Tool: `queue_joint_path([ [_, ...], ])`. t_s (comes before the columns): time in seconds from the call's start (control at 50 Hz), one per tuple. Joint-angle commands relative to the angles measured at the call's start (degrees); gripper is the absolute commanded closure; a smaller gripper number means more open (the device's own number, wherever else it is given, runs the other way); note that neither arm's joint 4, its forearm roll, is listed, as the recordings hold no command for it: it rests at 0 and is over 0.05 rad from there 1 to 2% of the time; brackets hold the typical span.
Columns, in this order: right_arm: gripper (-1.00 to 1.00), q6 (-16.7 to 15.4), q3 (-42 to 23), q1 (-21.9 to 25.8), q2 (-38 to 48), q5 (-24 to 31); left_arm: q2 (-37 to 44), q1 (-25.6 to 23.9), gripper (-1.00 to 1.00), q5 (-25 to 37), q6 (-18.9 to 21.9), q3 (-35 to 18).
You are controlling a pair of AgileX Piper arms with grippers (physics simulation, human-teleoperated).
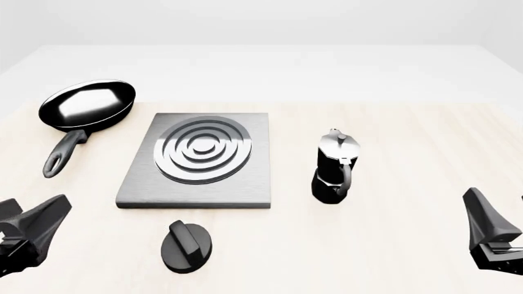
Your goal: Turn on the stove.
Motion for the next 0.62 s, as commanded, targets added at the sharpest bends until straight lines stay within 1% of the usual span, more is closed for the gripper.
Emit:
queue_joint_path([
  [0.02, -1.0, 0.3, 0.0, -0.1, -0.8, 0.6, -9.6, -2.0, -1.0, 7.0, -1.0, -3.2],
  [0.04, -1.0, 0.3, 0.0, -0.1, -0.8, 0.6, -9.6, -2.0, -1.0, 7.0, -1.0, -3.2],
  [0.1, -1.0, 0.2, 0.0, -0.1, -1.2, 0.9, -9.6, -1.9, -1.0, 6.1, 1.6, -3.8],
  [0.18, -1.0, 0.2, 0.0, 0.0, -1.1, 0.9, -9.6, -2.1, -1.0, 5.8, 1.5, -5.2],
  [0.26, -1.0, 0.2, 0.0, 0.0, -1.3, 1.1, -9.6, -2.1, -1.0, 5.5, 2.4, -5.6],
  [0.28, -1.0, 0.2, 0.0, -0.1, -1.2, 1.0, -9.6, -1.9, -1.0, 5.1, 4.4, -5.6],
  [0.3, -1.0, 0.2, 0.0, 0.0, -1.2, 1.0, -9.6, -2.2, -1.0, 4.9, 4.2, -5.4],
  [0.32, -1.0, 0.3, 0.0, 0.0, -1.1, 1.0, -9.6, -1.7, -1.0, 4.7, 5.3, -5.5],
  [0.36, -1.0, 0.3, 0.0, 0.0, -1.1, 0.9, -9.6, -2.1, -1.0, 4.9, 4.9, -5.8],
  [0.38, -1.0, 0.4, 0.0, 0.0, -1.1, 0.9, -9.6, -2.3, -1.0, 5.0, 5.9, -6.3],
  [0.44, -1.0, 0.5, 0.0, 0.1, -1.0, 0.9, -9.6, -2.8, -1.0, 5.3, 5.8, -6.6],
  [0.46, -1.0, 0.5, 0.0, 0.1, -1.0, 0.9, -9.6, -3.0, -1.0, 5.3, 6.9, -7.0],
  [0.48, -1.0, 0.5, 0.0, 0.1, -0.9, 0.8, -9.6, -3.0, -1.0, 5.6, 6.2, -7.0],
  [0.5, -1.0, 0.5, 0.0, 0.1, -1.0, 0.9, -9.6, -3.0, -1.0, 5.8, 6.7, -7.4],
  [0.54, -1.0, 0.5, 0.0, 0.1, -1.0, 0.9, -9.6, -2.6, -1.0, 6.3, 7.5, -7.5],
  [0.56, -1.0, 0.4, 0.0, 0.1, -1.0, 0.9, -9.6, -1.9, -1.0, 6.4, 9.6, -7.5],
  [0.6, -1.0, 0.4, 0.0, 0.2, -0.8, 0.8, -9.6, -1.0, -1.0, 6.9, 8.4, -7.7],
  [0.62, -1.0, 0.4, 0.0, 0.2, -0.7, 0.7, -9.6, -0.8, -1.0, 7.0, 9.1, -7.8],
])
